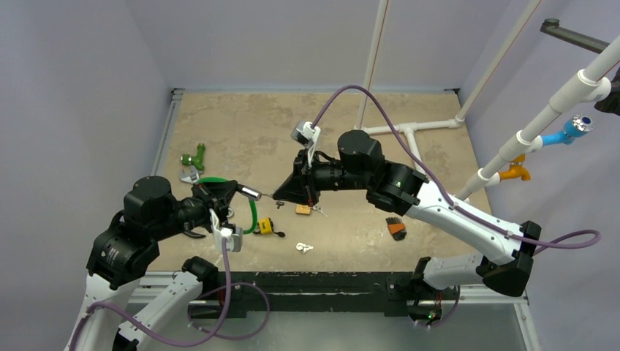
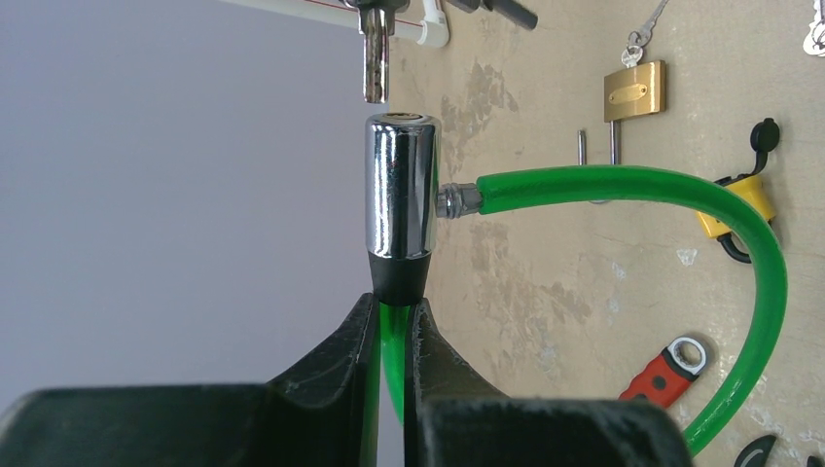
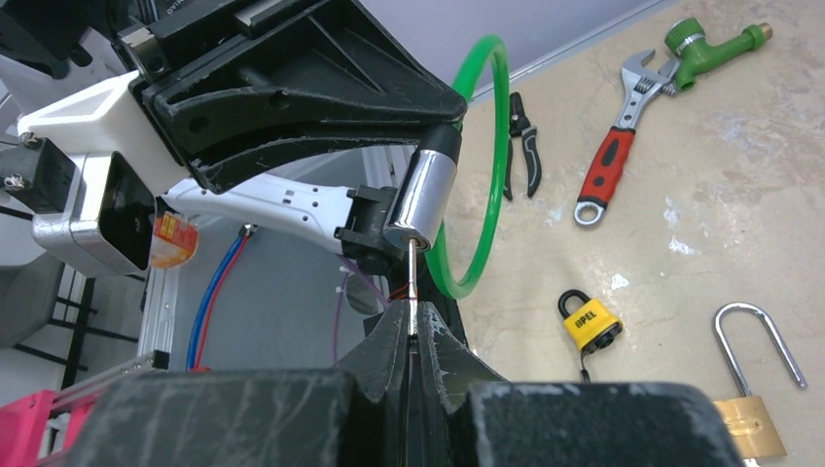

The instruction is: Unlock with the key

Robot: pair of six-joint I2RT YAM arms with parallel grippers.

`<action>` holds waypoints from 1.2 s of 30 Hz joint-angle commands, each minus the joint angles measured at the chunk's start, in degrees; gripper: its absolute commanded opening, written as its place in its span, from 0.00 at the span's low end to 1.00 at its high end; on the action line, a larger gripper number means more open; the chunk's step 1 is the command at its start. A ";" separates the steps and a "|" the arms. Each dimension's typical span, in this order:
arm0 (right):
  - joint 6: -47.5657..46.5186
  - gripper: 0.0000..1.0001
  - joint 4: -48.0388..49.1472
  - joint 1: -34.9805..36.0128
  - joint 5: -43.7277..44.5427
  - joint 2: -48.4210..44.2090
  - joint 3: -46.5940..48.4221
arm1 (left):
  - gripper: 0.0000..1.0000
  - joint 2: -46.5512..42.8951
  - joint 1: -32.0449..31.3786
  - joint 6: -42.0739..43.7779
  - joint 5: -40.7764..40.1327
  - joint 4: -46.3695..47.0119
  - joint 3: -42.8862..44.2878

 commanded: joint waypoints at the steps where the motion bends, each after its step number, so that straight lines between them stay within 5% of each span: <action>1: 0.75 0.00 2.58 -0.29 0.69 -0.67 -0.81 | 0.00 -0.57 -0.20 0.35 1.33 4.19 1.01; 36: 4.29 0.00 9.71 -0.30 2.05 2.26 -2.57 | 0.00 -0.67 -0.22 0.44 1.72 3.63 1.05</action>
